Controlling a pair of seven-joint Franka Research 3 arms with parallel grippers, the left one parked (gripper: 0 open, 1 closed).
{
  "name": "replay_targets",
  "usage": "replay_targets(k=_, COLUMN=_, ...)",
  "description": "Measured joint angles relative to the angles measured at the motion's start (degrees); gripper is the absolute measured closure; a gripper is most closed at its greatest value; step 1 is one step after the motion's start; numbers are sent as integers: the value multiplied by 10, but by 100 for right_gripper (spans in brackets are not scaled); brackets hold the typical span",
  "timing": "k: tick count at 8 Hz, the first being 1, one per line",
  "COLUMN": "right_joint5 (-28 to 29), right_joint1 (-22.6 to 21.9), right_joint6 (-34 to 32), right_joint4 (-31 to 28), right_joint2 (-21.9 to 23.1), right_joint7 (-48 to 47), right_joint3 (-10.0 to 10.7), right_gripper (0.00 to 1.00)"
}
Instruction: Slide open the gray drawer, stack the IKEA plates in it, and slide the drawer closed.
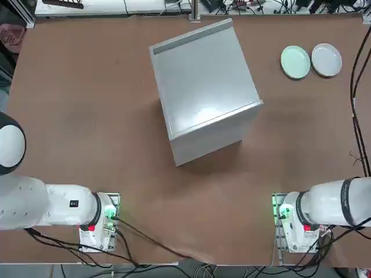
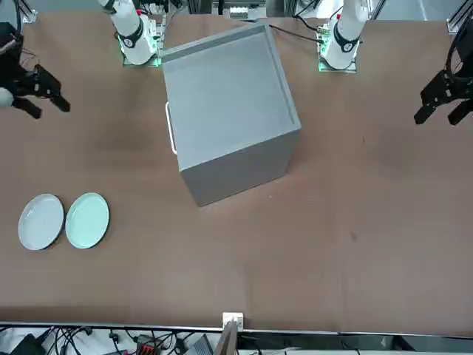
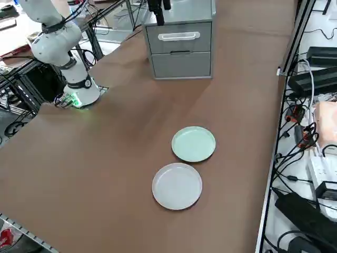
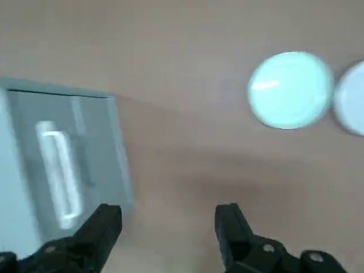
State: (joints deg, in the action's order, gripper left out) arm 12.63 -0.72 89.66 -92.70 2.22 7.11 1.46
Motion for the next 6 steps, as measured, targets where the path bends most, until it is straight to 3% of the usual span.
replay_targets(k=3, right_joint5=72, right_joint1=-2, right_joint6=12, right_joint4=-24, right_joint2=-51, right_joint7=48, right_joint3=-3, right_gripper=0)
replay_targets(k=6, right_joint5=166, right_joint1=-9, right_joint6=77, right_joint4=-95, right_joint2=-86, right_joint7=144, right_joint3=-7, right_gripper=0)
